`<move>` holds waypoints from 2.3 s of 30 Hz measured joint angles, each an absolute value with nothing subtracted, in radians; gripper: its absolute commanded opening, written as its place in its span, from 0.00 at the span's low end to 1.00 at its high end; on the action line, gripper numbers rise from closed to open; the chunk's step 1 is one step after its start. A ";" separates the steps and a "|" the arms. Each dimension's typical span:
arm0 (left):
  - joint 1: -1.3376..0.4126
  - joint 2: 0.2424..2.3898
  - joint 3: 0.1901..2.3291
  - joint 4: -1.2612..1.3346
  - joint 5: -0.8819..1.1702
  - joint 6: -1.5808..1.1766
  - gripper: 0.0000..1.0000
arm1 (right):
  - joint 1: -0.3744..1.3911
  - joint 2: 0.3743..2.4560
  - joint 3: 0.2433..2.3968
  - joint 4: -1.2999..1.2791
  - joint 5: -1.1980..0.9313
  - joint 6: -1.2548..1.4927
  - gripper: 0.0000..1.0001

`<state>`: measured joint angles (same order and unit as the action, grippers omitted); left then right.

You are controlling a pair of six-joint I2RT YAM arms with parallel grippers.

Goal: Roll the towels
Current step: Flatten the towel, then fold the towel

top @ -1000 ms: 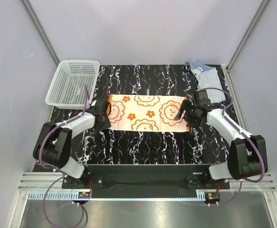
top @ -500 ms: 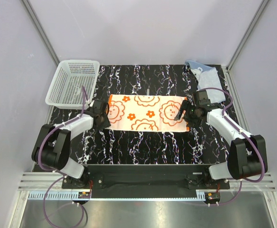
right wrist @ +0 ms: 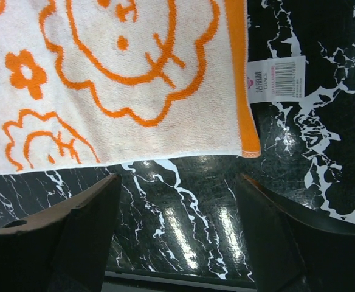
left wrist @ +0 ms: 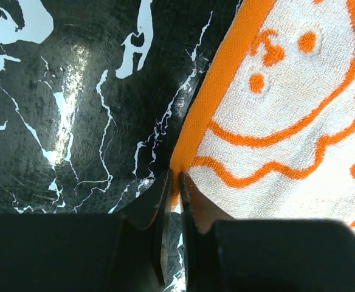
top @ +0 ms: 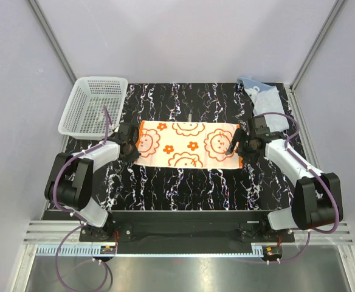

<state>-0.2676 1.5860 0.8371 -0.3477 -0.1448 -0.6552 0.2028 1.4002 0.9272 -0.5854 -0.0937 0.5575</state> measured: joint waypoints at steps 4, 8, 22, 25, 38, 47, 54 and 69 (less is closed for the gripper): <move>-0.266 1.586 0.835 -0.342 -0.136 -0.656 0.00 | 0.195 1.403 0.925 -0.600 -0.073 0.559 0.81; -0.266 1.580 0.827 -0.334 -0.134 -0.656 0.00 | 0.179 1.404 0.906 -0.603 -0.060 0.574 0.80; -0.266 1.572 0.815 -0.323 -0.131 -0.656 0.00 | 0.109 1.479 0.852 -0.567 -0.053 0.620 0.60; -0.266 1.572 0.815 -0.323 -0.131 -0.656 0.00 | 0.103 1.535 0.852 -0.542 -0.051 0.629 0.52; -0.266 1.570 0.815 -0.324 -0.131 -0.659 0.00 | 0.098 1.579 0.842 -0.498 -0.054 0.645 0.08; -0.266 1.433 0.715 -0.396 -0.081 -0.712 0.00 | 0.098 1.433 0.796 -0.564 -0.047 0.651 0.00; -0.267 1.222 0.662 -0.511 -0.051 -0.754 0.00 | 0.098 1.281 0.733 -0.622 -0.077 0.693 0.00; -0.267 1.110 0.759 -0.710 -0.036 -0.762 0.00 | 0.098 1.251 0.834 -0.754 -0.108 0.692 0.00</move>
<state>-0.2668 1.1099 0.7593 -0.7105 -0.0360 -0.7624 0.0978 1.2507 0.8337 -0.7536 -0.1081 0.6918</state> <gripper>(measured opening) 0.012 0.019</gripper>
